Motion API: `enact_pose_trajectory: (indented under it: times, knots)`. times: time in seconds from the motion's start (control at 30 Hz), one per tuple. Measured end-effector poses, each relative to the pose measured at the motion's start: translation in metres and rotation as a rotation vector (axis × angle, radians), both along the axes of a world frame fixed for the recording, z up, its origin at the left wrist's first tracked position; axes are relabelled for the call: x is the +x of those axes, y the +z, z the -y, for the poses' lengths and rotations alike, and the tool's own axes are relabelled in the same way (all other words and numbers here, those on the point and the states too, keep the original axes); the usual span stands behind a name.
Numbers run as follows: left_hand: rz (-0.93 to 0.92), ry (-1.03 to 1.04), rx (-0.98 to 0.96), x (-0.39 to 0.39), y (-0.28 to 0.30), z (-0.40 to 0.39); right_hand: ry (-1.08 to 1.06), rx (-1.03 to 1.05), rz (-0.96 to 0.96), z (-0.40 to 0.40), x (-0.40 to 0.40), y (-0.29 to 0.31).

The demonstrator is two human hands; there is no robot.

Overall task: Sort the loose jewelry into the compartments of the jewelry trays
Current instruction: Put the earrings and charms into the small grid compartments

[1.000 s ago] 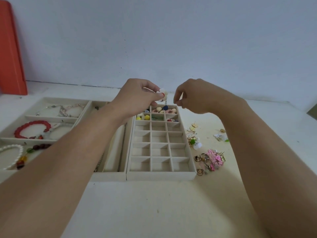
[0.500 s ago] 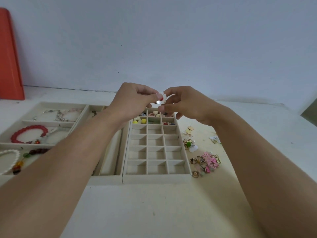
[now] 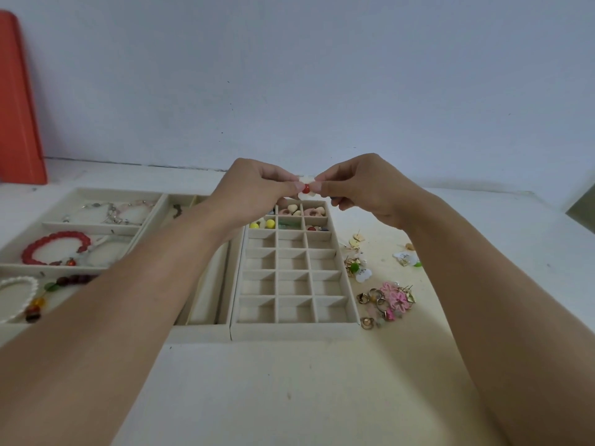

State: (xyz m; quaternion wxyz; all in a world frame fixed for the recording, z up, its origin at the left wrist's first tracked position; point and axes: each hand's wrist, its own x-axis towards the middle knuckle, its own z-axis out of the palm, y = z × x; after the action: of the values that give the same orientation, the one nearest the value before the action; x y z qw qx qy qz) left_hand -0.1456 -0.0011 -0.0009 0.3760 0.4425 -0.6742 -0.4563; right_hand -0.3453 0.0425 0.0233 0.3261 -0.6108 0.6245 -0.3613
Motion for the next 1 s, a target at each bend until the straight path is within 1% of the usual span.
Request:
enact_pose_trajectory:
  times: [0.13, 0.17, 0.3, 0.47, 1.0]
  knots:
    - [0.031, -0.009, 0.011, -0.001, -0.002, 0.0, -0.002, 0.017, -0.059, 0.001, -0.002, -0.001]
    - [0.047, -0.019, 0.015, -0.001, -0.002, -0.001, -0.015, 0.014, -0.106, 0.002, -0.003, -0.001]
    - [0.072, -0.004, 0.01, -0.001, -0.005, 0.0, -0.026, 0.014, -0.407, 0.005, -0.003, -0.004]
    - [0.076, 0.001, 0.0, 0.0, -0.005, 0.002, 0.005, 0.059, -0.602, 0.007, 0.01, -0.01]
    - [0.112, -0.026, 0.003, 0.001, -0.004, 0.001, 0.045, 0.061, -0.677, 0.013, 0.011, -0.021]
